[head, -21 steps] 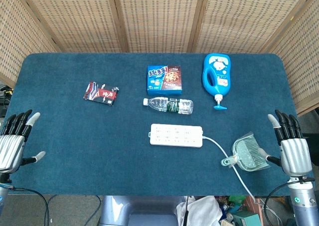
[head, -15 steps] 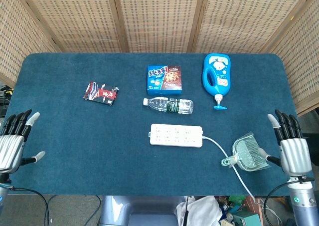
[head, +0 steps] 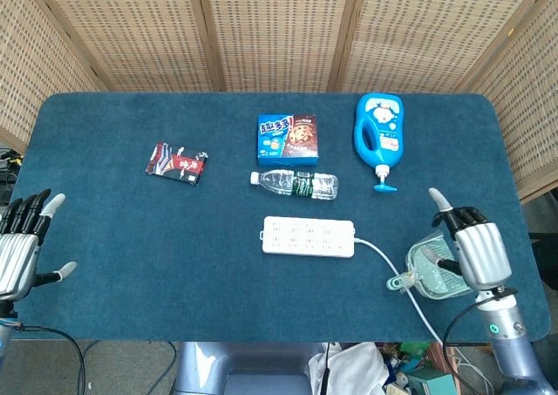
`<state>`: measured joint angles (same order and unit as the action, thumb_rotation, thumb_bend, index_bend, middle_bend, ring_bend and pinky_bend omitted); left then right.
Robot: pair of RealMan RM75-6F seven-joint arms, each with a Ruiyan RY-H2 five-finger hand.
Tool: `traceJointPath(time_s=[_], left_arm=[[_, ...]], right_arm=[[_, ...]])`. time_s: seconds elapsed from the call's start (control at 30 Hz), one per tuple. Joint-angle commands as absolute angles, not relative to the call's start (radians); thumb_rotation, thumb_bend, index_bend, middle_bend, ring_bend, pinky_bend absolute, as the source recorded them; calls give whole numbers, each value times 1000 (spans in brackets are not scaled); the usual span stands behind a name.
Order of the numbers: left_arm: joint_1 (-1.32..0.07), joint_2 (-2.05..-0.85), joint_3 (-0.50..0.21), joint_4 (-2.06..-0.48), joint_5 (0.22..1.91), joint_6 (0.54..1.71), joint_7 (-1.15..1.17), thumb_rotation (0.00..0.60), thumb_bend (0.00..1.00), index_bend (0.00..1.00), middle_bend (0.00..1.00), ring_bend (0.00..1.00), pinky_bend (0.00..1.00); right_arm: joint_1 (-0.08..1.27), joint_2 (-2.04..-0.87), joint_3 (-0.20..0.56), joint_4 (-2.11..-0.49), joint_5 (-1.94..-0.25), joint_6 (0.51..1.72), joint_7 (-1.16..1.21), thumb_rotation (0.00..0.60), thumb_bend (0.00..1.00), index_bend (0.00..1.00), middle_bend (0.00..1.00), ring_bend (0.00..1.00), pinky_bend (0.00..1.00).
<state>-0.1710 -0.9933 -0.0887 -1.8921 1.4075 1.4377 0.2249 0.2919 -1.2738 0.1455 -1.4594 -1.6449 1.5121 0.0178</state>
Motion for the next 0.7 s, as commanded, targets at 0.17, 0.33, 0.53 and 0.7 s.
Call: traceJointPath(time_s=[0.17, 0.33, 0.53, 0.7], left_arm=[[-174, -995, -97, -1888, 1385, 1433, 227, 600, 0, 0, 0, 0, 0], [-181, -999, -101, -1885, 1372, 1422, 234, 600, 0, 0, 0, 0, 0], [-186, -1005, -98, -1880, 1374, 1416, 245, 600, 0, 0, 0, 0, 0], [-189, -1010, -102, -1879, 1360, 1411, 252, 600, 0, 0, 0, 0, 0]], right_arm=[[476, -1276, 145, -1555, -1595, 1173, -62, 600, 787, 0, 998, 971, 1000], [528, -1315, 140, -1567, -1548, 1073, -155, 600, 846, 0, 1000, 977, 1000], [560, -1336, 132, -1586, -1472, 986, -220, 600, 846, 0, 1000, 978, 1000], [574, -1346, 124, -1585, -1430, 952, -240, 600, 847, 9, 1000, 978, 1000]])
